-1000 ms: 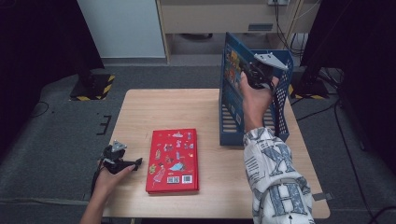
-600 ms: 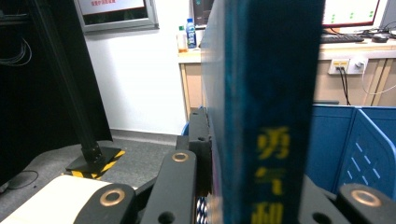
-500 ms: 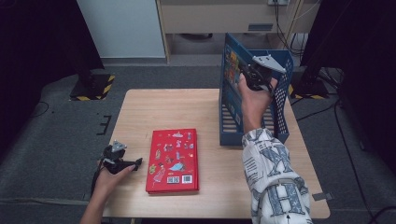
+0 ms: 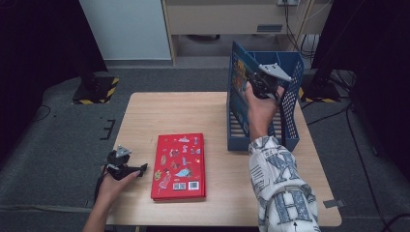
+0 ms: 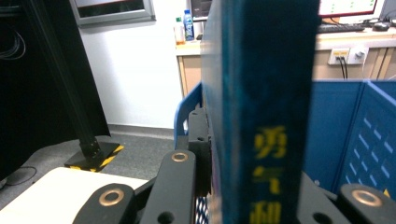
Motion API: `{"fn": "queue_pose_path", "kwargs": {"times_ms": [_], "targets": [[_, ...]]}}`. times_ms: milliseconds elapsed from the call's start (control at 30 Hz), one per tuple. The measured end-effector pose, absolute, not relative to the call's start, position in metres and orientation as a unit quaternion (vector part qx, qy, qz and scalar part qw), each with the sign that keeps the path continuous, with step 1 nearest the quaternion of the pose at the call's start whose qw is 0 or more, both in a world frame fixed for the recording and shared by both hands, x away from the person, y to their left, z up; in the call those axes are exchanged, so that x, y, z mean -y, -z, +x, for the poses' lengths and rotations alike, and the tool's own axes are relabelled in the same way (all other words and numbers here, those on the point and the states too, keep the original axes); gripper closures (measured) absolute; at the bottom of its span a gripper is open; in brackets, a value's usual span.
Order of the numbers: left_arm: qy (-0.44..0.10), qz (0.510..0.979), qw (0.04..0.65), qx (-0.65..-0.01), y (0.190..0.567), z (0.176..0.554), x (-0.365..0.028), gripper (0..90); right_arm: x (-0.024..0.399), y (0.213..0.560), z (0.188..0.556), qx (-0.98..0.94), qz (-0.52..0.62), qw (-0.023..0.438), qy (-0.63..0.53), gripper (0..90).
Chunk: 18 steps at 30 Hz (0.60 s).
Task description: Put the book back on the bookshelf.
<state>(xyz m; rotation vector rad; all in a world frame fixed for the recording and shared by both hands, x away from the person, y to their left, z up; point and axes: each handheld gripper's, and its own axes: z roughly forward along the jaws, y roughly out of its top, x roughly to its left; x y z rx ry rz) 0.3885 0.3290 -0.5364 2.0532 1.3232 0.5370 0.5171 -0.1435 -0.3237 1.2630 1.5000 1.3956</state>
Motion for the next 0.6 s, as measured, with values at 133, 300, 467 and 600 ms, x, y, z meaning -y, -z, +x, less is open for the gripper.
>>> {"fn": "queue_pose_path", "kwargs": {"times_ms": [133, 300, 467, 600], "targets": [[-0.203, 0.781, 0.314, -0.501, 0.536, 0.389, -0.329, 0.0, 0.142, 0.332, 0.518, -0.583, 0.494, 0.357, -0.538, 81.0], [-0.203, 0.781, 0.314, -0.501, 0.536, 0.388, -0.329, 0.0, 0.141, 0.337, 0.517, -0.587, 0.498, 0.353, -0.532, 80.5], [-0.203, 0.781, 0.313, -0.500, 0.536, 0.388, -0.329, 0.0, 0.142, 0.338, 0.515, -0.592, 0.509, 0.342, -0.523, 80.4], [-0.203, 0.783, 0.313, -0.498, 0.536, 0.389, -0.329, 0.0, 0.141, 0.336, 0.512, -0.604, 0.510, 0.339, -0.510, 80.2]]}}
